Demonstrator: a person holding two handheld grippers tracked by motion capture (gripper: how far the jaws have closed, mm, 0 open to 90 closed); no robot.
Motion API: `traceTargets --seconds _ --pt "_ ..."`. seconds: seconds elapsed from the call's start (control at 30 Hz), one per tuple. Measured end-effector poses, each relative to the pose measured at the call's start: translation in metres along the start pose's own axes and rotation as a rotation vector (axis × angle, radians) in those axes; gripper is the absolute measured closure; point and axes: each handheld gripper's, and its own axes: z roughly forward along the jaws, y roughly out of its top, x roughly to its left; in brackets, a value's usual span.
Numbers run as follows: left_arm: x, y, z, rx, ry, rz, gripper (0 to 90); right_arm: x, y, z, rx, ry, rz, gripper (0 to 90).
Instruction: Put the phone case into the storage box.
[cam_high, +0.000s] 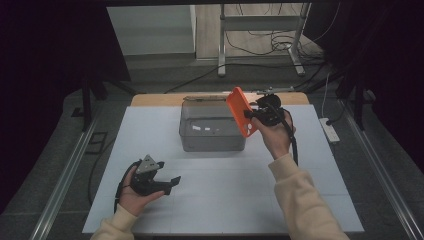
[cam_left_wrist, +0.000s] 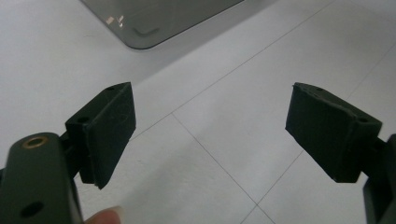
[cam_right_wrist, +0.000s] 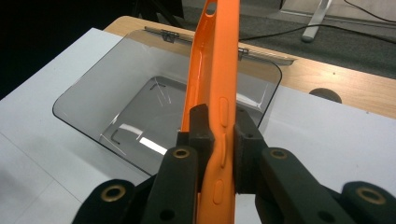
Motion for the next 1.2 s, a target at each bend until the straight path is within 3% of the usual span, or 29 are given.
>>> traceTargets --seconds 0.37,0.77,1.2 --pt "0.000 0.000 0.000 0.001 0.001 0.001 16.2 -0.001 0.004 0.003 -0.001 -0.020 0.008 80.7" --pt "0.001 0.000 -0.001 -0.001 0.000 0.002 16.3 -0.005 0.011 0.021 0.001 -0.051 0.040 81.0" --pt "0.000 0.000 -0.001 -0.004 0.000 0.003 16.3 0.001 0.016 0.036 0.014 -0.130 0.031 80.9"
